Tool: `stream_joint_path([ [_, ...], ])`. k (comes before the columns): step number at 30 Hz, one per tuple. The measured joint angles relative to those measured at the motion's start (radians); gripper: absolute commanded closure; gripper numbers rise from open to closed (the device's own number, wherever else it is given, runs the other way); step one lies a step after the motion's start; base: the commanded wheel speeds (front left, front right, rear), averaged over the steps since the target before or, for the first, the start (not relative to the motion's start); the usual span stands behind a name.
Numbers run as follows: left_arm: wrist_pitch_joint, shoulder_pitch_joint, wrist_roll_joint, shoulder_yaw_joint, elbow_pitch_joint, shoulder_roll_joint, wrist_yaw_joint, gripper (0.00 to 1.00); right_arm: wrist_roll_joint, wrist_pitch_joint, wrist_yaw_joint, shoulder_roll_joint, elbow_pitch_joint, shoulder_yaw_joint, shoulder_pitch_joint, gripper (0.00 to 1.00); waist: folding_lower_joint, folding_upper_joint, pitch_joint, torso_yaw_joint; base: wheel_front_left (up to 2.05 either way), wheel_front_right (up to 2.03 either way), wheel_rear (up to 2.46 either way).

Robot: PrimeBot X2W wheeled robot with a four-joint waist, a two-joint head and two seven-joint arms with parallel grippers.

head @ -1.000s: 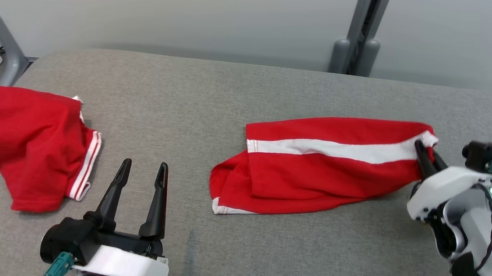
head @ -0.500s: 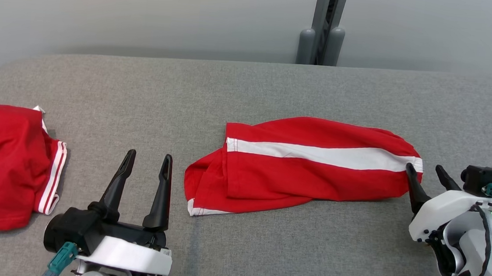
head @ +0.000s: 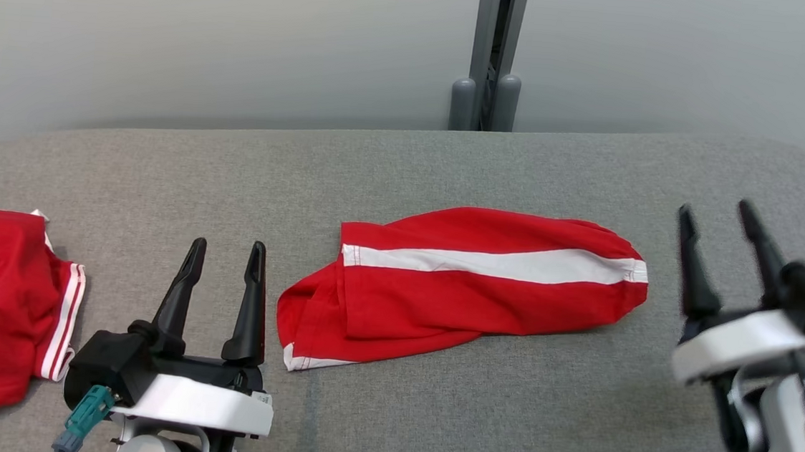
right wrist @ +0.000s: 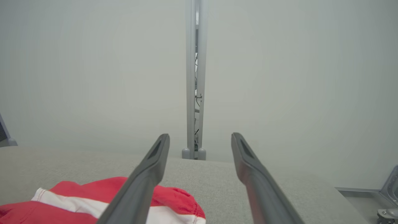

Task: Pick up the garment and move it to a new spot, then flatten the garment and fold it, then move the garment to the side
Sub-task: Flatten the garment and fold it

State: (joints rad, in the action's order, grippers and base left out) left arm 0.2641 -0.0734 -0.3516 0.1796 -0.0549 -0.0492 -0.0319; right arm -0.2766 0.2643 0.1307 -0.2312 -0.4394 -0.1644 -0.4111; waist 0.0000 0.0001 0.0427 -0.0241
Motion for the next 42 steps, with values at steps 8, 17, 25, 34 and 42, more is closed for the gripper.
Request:
stream_joint_path([
  [8, 0.0, -0.003, -0.011, -0.005, -0.014, 0.001, -0.009, 0.0, 0.11, 0.0, 0.0, 0.109, 0.2, 0.074, 0.177, 0.0, 0.0, 0.0, 0.022, -0.02, 0.0, 0.0, 0.0],
  [17, 0.0, -0.052, 0.035, 0.017, -0.121, 0.001, 0.007, 0.0, 0.132, 0.0, 0.0, 0.147, 0.241, 0.083, 0.185, 0.0, -0.0001, 0.0, 0.068, -0.053, 0.0, 0.0, 0.0],
  [25, -0.077, -0.227, 0.067, 0.07, -0.366, -0.02, 0.05, 0.0, 0.141, 0.0, 0.0, 0.166, 0.241, 0.09, 0.184, 0.0, 0.0, 0.0, 0.137, -0.097, 0.0, 0.0, 0.0],
  [34, -0.195, -0.398, 0.062, 0.081, -0.526, -0.047, 0.076, 0.0, 0.152, 0.0, 0.0, 0.179, 0.246, 0.088, 0.17, 0.0, 0.0, 0.0, 0.217, -0.147, 0.0, 0.0, 0.0],
  [42, -0.238, -0.471, 0.059, 0.094, -0.59, -0.064, 0.094, 0.0, 0.151, 0.0, 0.0, 0.181, 0.252, 0.089, 0.154, 0.0, 0.0, 0.0, 0.255, -0.156, 0.0, 0.0, 0.0],
])
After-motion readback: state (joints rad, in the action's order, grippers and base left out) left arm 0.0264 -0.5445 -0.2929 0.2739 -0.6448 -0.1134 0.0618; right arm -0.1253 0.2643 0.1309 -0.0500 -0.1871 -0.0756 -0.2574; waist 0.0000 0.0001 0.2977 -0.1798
